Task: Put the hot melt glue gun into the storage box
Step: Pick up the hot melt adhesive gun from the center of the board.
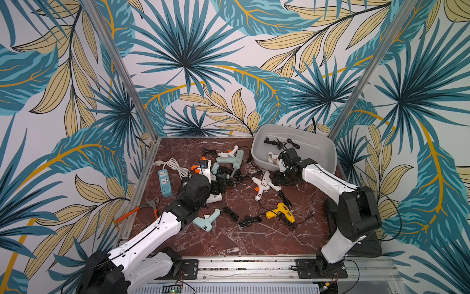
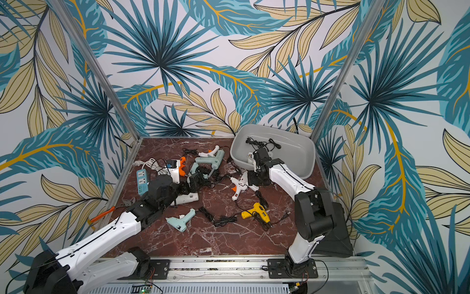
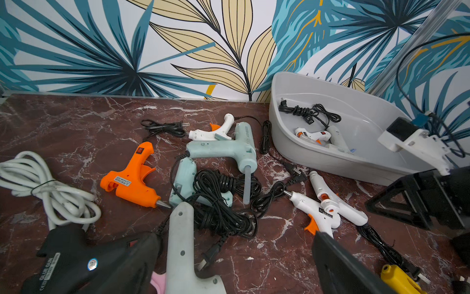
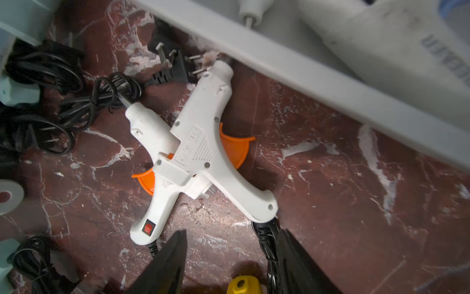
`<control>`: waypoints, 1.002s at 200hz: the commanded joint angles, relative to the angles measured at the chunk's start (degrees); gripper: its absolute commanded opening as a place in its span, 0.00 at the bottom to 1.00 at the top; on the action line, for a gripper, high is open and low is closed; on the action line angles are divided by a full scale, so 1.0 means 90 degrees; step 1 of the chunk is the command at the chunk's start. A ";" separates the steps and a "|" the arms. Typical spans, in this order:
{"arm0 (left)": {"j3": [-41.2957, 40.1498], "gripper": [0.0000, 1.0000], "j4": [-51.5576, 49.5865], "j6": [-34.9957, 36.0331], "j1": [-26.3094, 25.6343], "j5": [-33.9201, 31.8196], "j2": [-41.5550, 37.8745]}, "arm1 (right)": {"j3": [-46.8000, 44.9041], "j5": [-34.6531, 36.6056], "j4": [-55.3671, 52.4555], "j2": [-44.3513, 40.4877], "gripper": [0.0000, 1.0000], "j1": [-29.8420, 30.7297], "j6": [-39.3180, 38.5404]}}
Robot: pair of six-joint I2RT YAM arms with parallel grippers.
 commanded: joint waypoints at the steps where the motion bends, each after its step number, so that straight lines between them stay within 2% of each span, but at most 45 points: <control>1: 0.0236 1.00 0.0085 -0.0104 0.0054 0.0162 -0.0025 | 0.0004 -0.0371 0.0245 0.0373 0.63 0.0014 -0.0537; 72: 0.0250 1.00 0.0016 -0.0085 0.0115 0.0154 -0.0064 | 0.0455 -0.0885 0.0346 0.1114 0.63 0.0014 -0.0938; 124: 0.0251 1.00 0.0107 -0.0092 0.0134 0.0135 -0.0055 | 0.0312 -0.1438 0.0264 0.0913 0.52 0.0114 -0.0975; 200: 0.0256 1.00 0.0197 -0.0131 0.0163 0.0178 -0.0064 | 0.0155 -0.0865 0.0170 0.1042 0.52 0.0443 -0.0999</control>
